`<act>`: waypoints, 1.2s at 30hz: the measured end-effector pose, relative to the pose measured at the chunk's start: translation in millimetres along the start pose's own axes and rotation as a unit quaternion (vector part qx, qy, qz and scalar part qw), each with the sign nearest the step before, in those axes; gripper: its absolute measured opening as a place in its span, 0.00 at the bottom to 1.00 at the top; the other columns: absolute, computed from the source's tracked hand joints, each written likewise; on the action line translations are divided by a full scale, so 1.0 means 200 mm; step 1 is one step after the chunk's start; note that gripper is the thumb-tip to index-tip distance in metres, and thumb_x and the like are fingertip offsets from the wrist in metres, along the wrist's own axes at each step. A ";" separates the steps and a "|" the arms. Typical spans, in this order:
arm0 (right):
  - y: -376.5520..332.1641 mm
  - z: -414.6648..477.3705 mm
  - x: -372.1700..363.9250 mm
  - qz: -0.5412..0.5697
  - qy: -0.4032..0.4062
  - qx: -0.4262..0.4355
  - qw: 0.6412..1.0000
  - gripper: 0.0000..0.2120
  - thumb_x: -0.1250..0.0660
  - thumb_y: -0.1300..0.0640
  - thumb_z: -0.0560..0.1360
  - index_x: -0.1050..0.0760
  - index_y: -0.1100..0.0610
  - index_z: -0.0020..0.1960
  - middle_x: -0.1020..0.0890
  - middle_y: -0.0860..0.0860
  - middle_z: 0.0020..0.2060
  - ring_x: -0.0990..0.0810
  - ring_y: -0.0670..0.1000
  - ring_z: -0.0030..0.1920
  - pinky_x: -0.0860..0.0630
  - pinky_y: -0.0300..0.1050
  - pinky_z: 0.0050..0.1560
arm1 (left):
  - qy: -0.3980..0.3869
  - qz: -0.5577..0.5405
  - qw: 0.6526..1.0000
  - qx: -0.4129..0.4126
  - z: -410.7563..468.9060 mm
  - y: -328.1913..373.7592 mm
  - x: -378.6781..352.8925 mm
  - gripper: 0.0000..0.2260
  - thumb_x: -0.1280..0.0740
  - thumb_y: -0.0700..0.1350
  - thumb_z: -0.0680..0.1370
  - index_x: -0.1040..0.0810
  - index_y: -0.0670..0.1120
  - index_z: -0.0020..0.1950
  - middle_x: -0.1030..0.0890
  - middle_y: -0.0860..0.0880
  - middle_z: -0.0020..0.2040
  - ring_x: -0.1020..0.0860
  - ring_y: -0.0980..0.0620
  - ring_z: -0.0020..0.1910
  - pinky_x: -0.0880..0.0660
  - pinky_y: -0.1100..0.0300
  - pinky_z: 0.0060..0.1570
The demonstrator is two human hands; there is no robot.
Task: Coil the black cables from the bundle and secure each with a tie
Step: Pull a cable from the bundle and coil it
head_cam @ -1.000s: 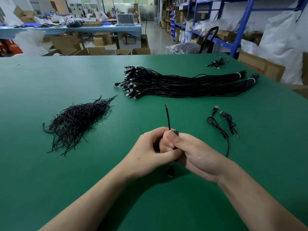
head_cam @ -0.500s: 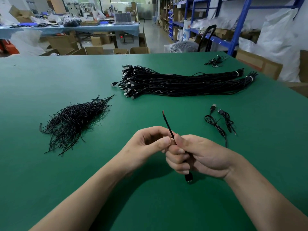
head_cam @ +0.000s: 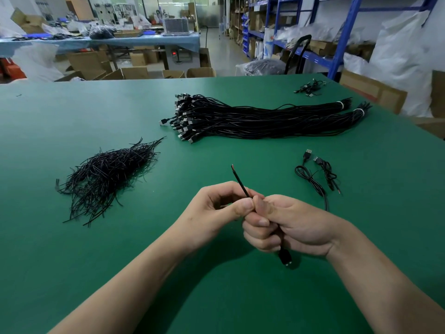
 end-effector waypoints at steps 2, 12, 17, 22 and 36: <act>0.01 0.00 0.02 0.015 0.024 -0.010 1.000 0.19 0.45 0.45 0.83 0.31 0.54 0.38 0.38 0.48 0.29 0.38 0.47 0.29 0.38 0.37 0.31 | 0.007 0.004 1.000 0.001 0.00 0.00 0.01 0.09 0.31 0.42 0.79 0.20 0.35 0.48 0.15 0.51 0.42 0.19 0.53 0.44 0.24 0.60 0.51; 0.07 0.07 0.05 0.009 0.185 -0.023 0.982 0.17 0.36 0.45 0.79 0.25 0.56 0.39 0.34 0.47 0.26 0.34 0.46 0.26 0.36 0.35 0.27 | 0.052 0.050 0.997 0.043 0.02 -0.07 0.06 0.09 0.31 0.46 0.78 0.20 0.40 0.49 0.17 0.50 0.40 0.20 0.52 0.41 0.24 0.59 0.40; 0.08 0.08 0.06 0.009 0.245 -0.032 0.969 0.17 0.35 0.45 0.78 0.26 0.59 0.42 0.34 0.47 0.25 0.34 0.46 0.24 0.36 0.35 0.24 | 0.076 0.094 0.991 0.055 0.02 -0.11 0.04 0.07 0.32 0.43 0.81 0.19 0.42 0.46 0.16 0.56 0.42 0.20 0.58 0.43 0.26 0.64 0.50; 0.09 0.09 0.04 -0.035 0.300 -0.001 0.953 0.17 0.36 0.46 0.80 0.25 0.60 0.44 0.31 0.47 0.24 0.32 0.46 0.23 0.35 0.36 0.24 | 0.093 0.109 0.989 0.038 0.03 -0.10 0.04 0.08 0.34 0.41 0.82 0.20 0.36 0.48 0.17 0.55 0.41 0.20 0.58 0.44 0.25 0.62 0.51; 0.05 0.07 0.09 -0.244 0.325 0.077 0.911 0.06 0.33 0.53 0.81 0.26 0.56 0.50 0.16 0.50 0.37 0.20 0.46 0.39 0.25 0.36 0.43 | 0.124 0.151 0.981 0.022 0.01 -0.10 0.13 0.06 0.34 0.46 0.82 0.20 0.46 0.49 0.21 0.52 0.39 0.25 0.54 0.40 0.26 0.50 0.45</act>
Point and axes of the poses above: each hand's wrist, its own z-axis towards the middle knuckle, its own x-axis out of the back of the hand, y = z × x, the point moved 3 cm from there along z, towards the middle knuckle
